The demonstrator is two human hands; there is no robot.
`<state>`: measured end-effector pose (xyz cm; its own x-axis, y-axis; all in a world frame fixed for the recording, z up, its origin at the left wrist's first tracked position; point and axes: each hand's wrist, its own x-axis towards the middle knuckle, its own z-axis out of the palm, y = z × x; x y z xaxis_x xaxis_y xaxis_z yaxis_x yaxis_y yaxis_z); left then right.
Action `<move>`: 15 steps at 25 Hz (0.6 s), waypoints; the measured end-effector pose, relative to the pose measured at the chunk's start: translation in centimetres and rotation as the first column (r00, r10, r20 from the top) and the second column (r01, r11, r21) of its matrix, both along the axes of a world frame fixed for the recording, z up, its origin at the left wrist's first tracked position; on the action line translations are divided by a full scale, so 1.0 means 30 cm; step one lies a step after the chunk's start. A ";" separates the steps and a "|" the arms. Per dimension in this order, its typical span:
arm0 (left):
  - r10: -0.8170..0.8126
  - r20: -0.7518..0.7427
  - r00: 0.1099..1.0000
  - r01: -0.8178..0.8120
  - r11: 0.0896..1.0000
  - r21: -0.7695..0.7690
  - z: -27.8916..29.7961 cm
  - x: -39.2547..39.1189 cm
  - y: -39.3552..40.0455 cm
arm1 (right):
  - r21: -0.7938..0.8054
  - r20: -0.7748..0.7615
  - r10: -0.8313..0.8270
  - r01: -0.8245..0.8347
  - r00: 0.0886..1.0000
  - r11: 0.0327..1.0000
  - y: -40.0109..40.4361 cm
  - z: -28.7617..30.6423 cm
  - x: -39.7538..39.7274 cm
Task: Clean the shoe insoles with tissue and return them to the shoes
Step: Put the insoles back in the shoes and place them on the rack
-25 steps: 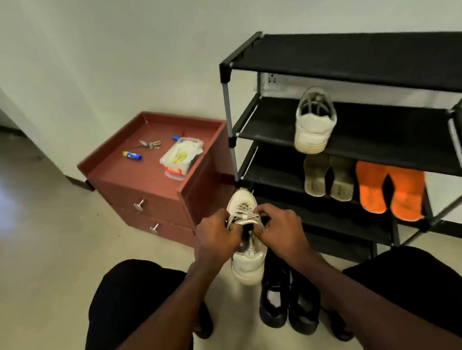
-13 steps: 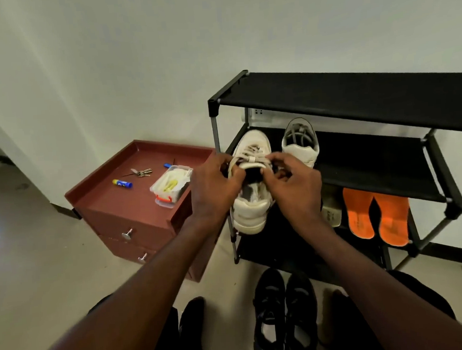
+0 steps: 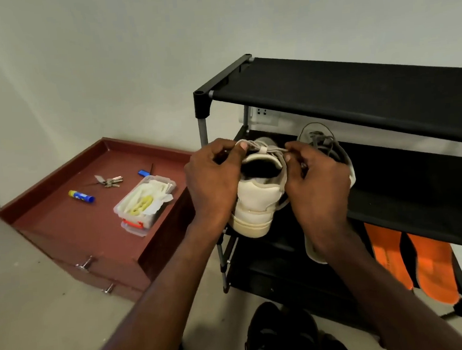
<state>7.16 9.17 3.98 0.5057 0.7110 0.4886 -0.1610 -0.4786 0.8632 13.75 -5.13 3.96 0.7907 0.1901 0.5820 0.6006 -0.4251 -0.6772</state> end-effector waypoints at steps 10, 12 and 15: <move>0.174 -0.174 0.969 -0.166 0.984 0.062 0.020 0.016 0.009 | 0.302 -0.212 -0.020 0.085 0.977 0.949 0.034 0.042 -0.039; 0.186 -0.208 0.960 -0.168 0.981 0.099 0.025 0.016 -0.004 | 0.242 -0.181 -0.003 0.047 0.984 0.969 0.022 0.042 -0.045; 0.099 -0.233 0.967 -0.066 0.987 0.144 0.047 0.004 0.017 | 0.140 -0.138 0.008 0.012 0.990 0.990 0.001 0.060 -0.049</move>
